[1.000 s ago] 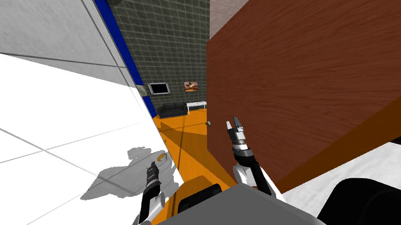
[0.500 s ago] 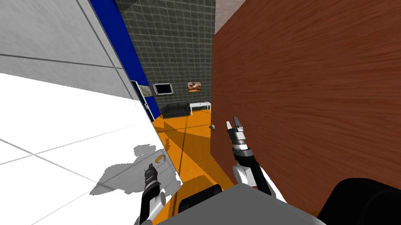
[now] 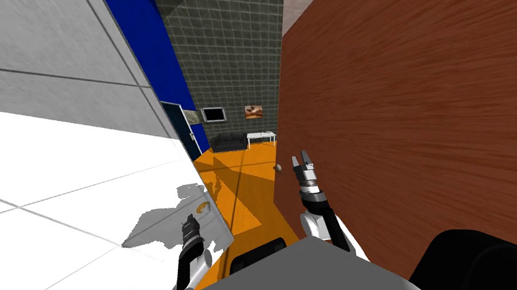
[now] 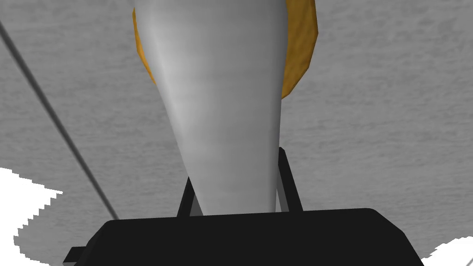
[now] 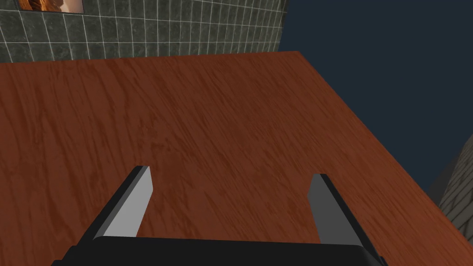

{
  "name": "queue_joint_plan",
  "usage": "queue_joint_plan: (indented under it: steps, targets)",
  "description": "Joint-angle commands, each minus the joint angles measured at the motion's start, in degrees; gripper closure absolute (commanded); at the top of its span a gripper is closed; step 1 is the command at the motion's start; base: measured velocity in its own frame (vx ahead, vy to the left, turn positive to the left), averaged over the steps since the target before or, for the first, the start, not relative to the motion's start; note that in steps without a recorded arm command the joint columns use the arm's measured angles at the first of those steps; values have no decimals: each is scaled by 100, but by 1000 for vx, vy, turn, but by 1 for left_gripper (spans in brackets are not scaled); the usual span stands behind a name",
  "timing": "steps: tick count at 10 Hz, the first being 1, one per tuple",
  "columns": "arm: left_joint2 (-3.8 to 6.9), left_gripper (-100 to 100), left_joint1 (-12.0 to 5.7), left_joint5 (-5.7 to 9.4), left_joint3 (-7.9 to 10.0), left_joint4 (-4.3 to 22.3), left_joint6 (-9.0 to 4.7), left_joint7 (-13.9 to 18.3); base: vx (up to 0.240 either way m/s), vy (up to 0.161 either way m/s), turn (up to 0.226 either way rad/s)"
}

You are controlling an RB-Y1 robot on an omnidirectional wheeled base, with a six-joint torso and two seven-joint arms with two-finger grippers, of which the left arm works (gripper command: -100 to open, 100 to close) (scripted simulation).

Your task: Push the door open

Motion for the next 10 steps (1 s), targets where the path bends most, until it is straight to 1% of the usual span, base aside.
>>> queue_joint_plan:
  steps: [1,3,5,6,7,8,10]
  targets:
    - [180,100,-111,38,57,166,-101,-4,124,31,50]
    - [300,100,-129,104,145,175,-124,-59,167,37,41]
    - [318,100,-147,164,227,184,-144,-110,219,35,77]
    - [318,100,-147,164,227,184,-144,-110,161,40,16]
    - [318,100,-147,164,227,184,-144,-110,55,22,4]
    - [256,100,-164,224,307,193,-165,-160,132,22,68]
    - [131,100,-178,275,376,200,-182,-203,194,-19,101]
